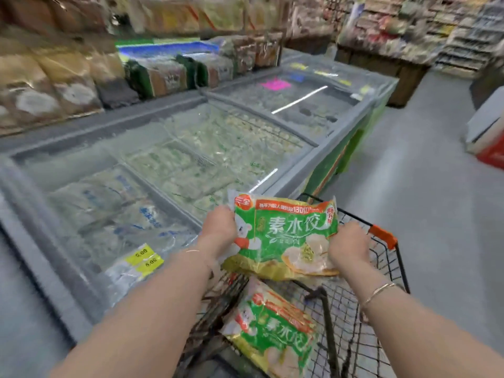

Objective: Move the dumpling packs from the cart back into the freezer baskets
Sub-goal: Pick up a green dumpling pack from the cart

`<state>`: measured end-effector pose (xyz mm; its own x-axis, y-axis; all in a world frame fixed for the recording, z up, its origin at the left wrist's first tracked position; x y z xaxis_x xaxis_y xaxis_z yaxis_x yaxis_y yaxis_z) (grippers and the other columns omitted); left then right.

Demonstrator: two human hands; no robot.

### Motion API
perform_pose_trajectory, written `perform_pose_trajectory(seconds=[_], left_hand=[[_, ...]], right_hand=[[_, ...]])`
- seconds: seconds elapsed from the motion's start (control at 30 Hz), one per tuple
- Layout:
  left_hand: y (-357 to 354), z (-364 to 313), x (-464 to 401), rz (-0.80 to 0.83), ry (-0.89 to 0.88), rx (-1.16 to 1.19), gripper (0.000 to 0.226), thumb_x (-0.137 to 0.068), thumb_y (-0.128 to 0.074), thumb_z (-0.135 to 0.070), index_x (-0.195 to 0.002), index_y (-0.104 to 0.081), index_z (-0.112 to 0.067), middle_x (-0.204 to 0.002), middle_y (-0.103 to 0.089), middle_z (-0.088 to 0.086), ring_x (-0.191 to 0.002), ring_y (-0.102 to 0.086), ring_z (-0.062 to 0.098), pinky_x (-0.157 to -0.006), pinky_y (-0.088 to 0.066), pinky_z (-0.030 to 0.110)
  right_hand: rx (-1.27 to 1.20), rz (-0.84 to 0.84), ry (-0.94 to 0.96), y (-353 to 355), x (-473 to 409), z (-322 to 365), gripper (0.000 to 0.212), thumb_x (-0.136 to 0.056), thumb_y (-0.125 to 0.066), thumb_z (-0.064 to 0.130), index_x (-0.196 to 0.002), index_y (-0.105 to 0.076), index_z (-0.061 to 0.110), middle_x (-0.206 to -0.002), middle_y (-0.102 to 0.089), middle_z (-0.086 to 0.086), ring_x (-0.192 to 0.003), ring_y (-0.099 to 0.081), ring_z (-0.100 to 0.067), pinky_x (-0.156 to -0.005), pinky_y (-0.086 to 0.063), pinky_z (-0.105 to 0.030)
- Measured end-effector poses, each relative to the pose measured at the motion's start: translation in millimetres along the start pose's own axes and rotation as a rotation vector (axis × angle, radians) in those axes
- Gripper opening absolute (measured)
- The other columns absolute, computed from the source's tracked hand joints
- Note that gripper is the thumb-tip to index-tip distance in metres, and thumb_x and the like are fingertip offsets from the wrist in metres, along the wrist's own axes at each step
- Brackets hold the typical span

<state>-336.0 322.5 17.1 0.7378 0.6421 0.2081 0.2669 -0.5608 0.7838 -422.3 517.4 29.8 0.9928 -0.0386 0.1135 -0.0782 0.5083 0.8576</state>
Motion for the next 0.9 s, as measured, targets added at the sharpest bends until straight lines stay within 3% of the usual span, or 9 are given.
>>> perform_pose_trajectory(seconds=[0.17,0.33,0.53,0.7,0.83,0.9], left_hand=[[95.9,63.9,25.5,-0.194,0.121,0.076,0.028,-0.098,-0.036,-0.007,-0.105,-0.060,0.006,-0.113,-0.063,0.024,-0.107,-0.058,0.037,-0.076,-0.041,0.035],[177.2,158.9,58.6,-0.338,0.267,0.096,0.030,-0.097,-0.038,-0.010,-0.106,-0.061,0.007,-0.117,-0.062,0.026,-0.111,-0.057,0.040,-0.091,-0.045,0.042],[259.9,297.1,124.7,-0.452,0.427,0.091,0.025,-0.094,-0.035,-0.001,-0.098,-0.059,0.002,-0.114,-0.061,0.023,-0.107,-0.058,0.040,-0.086,-0.048,0.044],[298.8,409.3,172.5,-0.437,0.543,0.043,0.029,-0.093,-0.032,0.004,-0.071,-0.050,0.000,-0.102,-0.062,0.026,-0.094,-0.060,0.036,-0.072,-0.042,0.037],[300.6,460.6,192.0,-0.388,0.625,0.073,0.026,-0.093,-0.034,0.005,-0.094,-0.060,0.007,-0.111,-0.063,0.027,-0.105,-0.060,0.038,-0.086,-0.047,0.044],[293.2,488.0,198.8,-0.363,0.645,0.072,0.026,-0.092,-0.035,0.005,-0.088,-0.060,0.010,-0.111,-0.063,0.029,-0.105,-0.060,0.038,-0.085,-0.048,0.044]], right_hand=[[0.003,0.086,0.194,-7.1,58.5,89.2,0.023,-0.093,-0.043,0.002,-0.109,-0.057,-0.006,-0.119,-0.059,-0.026,-0.110,-0.057,-0.039,-0.073,-0.041,-0.034],[0.100,0.184,0.419,-46.4,138.6,170.2,0.025,-0.092,-0.042,0.000,-0.110,-0.059,-0.006,-0.120,-0.060,-0.023,-0.113,-0.057,-0.036,-0.083,-0.047,-0.036],[0.157,0.309,0.587,-130.2,258.0,251.5,0.026,-0.091,-0.046,0.000,-0.112,-0.062,-0.006,-0.120,-0.061,-0.024,-0.116,-0.058,-0.036,-0.082,-0.047,-0.032],[0.211,0.407,0.653,-204.7,359.3,286.8,0.028,-0.092,-0.044,-0.002,-0.113,-0.061,-0.009,-0.120,-0.061,-0.026,-0.117,-0.056,-0.037,-0.091,-0.046,-0.036],[0.315,0.470,0.712,-245.9,398.1,291.8,0.026,-0.092,-0.041,0.001,-0.107,-0.062,-0.005,-0.125,-0.060,-0.020,-0.120,-0.056,-0.032,-0.095,-0.045,-0.034],[0.349,0.518,0.782,-266.1,413.8,292.1,0.023,-0.092,-0.040,0.003,-0.093,-0.063,0.000,-0.125,-0.060,-0.016,-0.120,-0.056,-0.028,-0.095,-0.045,-0.032]])
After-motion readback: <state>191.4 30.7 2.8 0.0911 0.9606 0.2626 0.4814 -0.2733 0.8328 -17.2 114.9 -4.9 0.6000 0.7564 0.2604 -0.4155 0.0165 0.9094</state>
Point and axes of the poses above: each hand's wrist, its own x-axis away from the middle knuckle, its own y-axis out of the back of the hand, z = x × y, the point moved 1 cm from there along -x, towards the middle knuckle
